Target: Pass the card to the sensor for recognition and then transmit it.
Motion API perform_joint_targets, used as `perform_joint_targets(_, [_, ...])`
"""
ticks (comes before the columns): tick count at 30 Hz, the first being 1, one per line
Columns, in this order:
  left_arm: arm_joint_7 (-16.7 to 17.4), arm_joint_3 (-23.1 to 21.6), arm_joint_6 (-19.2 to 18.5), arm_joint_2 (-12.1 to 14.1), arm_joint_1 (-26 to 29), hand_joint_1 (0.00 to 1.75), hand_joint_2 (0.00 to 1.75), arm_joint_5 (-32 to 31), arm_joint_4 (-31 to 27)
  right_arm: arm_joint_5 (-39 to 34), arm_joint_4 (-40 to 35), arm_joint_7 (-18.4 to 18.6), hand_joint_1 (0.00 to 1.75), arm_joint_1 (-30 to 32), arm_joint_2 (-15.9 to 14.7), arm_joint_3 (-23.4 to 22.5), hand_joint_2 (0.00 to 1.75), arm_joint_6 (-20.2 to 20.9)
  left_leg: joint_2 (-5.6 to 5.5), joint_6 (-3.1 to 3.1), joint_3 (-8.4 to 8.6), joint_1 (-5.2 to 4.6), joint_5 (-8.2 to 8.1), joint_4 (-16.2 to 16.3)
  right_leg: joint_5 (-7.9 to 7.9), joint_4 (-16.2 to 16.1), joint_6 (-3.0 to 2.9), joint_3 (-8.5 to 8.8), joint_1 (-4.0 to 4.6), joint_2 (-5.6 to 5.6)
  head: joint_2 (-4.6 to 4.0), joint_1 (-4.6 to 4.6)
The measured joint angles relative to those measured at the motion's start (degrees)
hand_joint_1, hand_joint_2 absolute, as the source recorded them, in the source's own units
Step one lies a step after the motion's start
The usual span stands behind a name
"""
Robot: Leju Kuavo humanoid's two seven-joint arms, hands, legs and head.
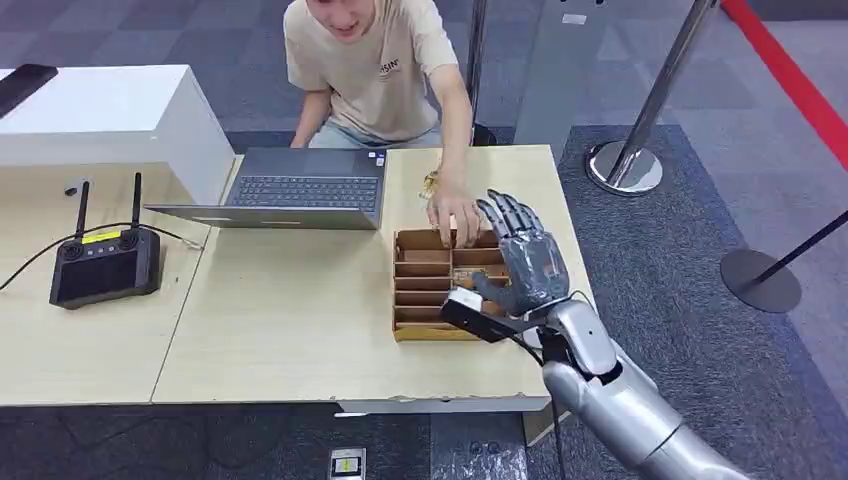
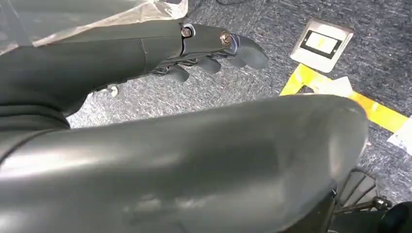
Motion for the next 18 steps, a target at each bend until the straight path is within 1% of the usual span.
perform_joint_targets(5, [0.0, 0.0, 0.0, 0.0, -0.1, 0.0, 0.0, 0.0, 0.0, -0.3, -1.1, -0.2, 1.33, 0.0, -0.2, 0.0, 1.75, 0.3, 0.0, 0.0, 0.0, 0.0, 0.0, 0.0, 0.0, 0.0, 0.0, 0.0, 0.0, 0.0, 0.0, 0.0])
perform_joint_targets(17, [0.0, 0.0, 0.1, 0.0, -0.1, 0.0, 0.0, -0.2, 0.0, -0.8, -1.7, -0.5, 1.31, 0.0, -0.4, 0.0, 1.75, 0.2, 0.0, 0.0, 0.0, 0.0, 0.0, 0.0, 0.0, 0.0, 0.0, 0.0, 0.0, 0.0, 0.0, 0.0])
perform_joint_targets(18, [0.0, 0.0, 0.1, 0.0, -0.1, 0.0, 0.0, -0.2, 0.0, -0.8, -1.7, -0.5, 1.33, 0.0, -0.4, 0.0, 1.75, 0.2, 0.0, 0.0, 0.0, 0.0, 0.0, 0.0, 0.0, 0.0, 0.0, 0.0, 0.0, 0.0, 0.0, 0.0])
